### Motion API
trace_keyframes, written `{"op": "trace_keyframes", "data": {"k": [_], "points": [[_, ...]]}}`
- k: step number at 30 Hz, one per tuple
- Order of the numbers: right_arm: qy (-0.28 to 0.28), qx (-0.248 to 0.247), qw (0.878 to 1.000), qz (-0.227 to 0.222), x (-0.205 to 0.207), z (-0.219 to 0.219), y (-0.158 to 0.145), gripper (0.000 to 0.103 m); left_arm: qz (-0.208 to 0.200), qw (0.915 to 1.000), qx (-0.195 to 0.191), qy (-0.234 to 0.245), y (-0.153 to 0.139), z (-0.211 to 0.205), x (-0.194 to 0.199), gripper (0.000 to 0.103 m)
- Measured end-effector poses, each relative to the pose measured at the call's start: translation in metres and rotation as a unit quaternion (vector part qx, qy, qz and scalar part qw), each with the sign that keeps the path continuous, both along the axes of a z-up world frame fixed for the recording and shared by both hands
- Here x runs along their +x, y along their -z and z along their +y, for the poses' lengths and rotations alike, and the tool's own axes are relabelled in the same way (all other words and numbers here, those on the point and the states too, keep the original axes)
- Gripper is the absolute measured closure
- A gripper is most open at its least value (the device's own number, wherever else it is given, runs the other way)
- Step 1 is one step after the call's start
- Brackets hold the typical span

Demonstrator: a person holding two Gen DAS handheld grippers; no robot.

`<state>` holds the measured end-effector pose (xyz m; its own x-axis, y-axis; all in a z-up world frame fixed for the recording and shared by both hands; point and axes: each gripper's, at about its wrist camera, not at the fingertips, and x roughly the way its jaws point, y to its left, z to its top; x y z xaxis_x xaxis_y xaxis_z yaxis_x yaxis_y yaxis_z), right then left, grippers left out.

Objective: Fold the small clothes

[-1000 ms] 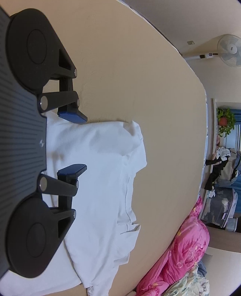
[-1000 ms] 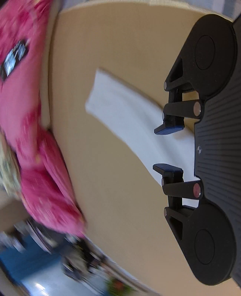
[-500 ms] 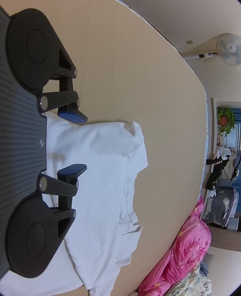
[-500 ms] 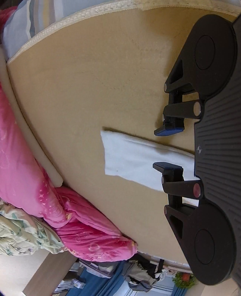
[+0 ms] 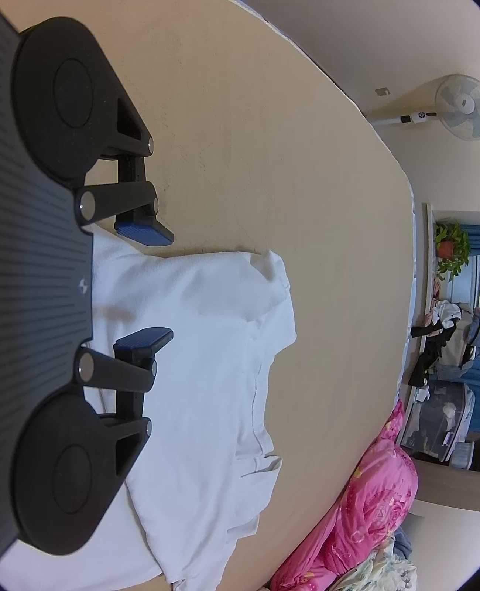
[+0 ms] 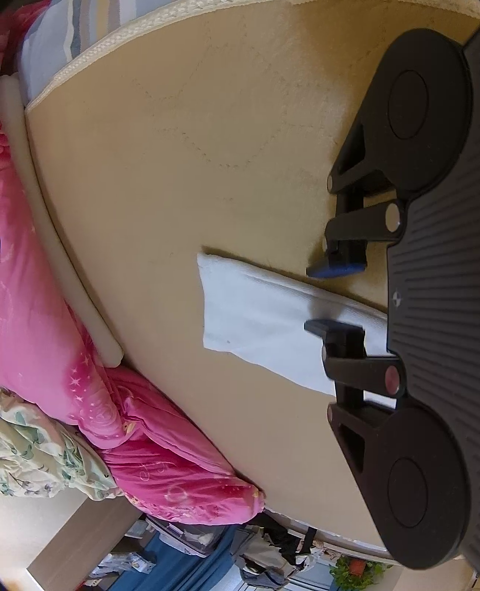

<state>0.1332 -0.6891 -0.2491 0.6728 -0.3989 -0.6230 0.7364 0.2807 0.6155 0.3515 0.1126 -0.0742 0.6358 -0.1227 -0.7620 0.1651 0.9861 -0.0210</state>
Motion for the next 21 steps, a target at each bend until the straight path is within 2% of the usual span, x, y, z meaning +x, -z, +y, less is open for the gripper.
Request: {"op": "trace_keyframes", "data": {"k": [2, 7, 10, 12, 14, 17, 19, 21], "points": [[-0.001, 0.006, 1.0, -0.006, 0.001, -0.002, 0.002, 0.098, -0.002, 1.0, -0.001, -0.001, -0.001, 0.001, 0.0, 0.049], [0.006, -0.016, 1.0, -0.009, 0.005, 0.004, -0.006, 0.1, -0.005, 1.0, -0.003, -0.004, -0.003, 0.003, 0.0, 0.049], [-0.011, -0.078, 0.997, 0.004, 0.016, 0.023, -0.027, 0.1, -0.007, 0.9999, -0.005, -0.007, -0.005, 0.005, 0.001, 0.049], [-0.044, -0.13, 0.99, 0.0, 0.029, 0.049, -0.05, 0.1, -0.007, 0.9999, -0.006, -0.012, -0.006, 0.007, 0.002, 0.049], [-0.105, -0.176, 0.979, -0.021, 0.046, 0.088, -0.076, 0.1, -0.007, 0.9997, -0.015, -0.019, -0.008, 0.01, 0.003, 0.049], [-0.222, -0.24, 0.942, -0.078, 0.064, 0.173, -0.117, 0.1, -0.009, 0.9991, -0.03, -0.03, -0.013, 0.016, 0.004, 0.049], [-0.318, -0.279, 0.898, -0.123, 0.067, 0.247, -0.14, 0.1, -0.009, 0.9987, -0.035, -0.035, -0.016, 0.019, 0.004, 0.049], [-0.419, -0.29, 0.844, -0.167, 0.062, 0.317, -0.151, 0.1, -0.008, 0.9984, -0.04, -0.039, -0.017, 0.021, 0.004, 0.049]]}}
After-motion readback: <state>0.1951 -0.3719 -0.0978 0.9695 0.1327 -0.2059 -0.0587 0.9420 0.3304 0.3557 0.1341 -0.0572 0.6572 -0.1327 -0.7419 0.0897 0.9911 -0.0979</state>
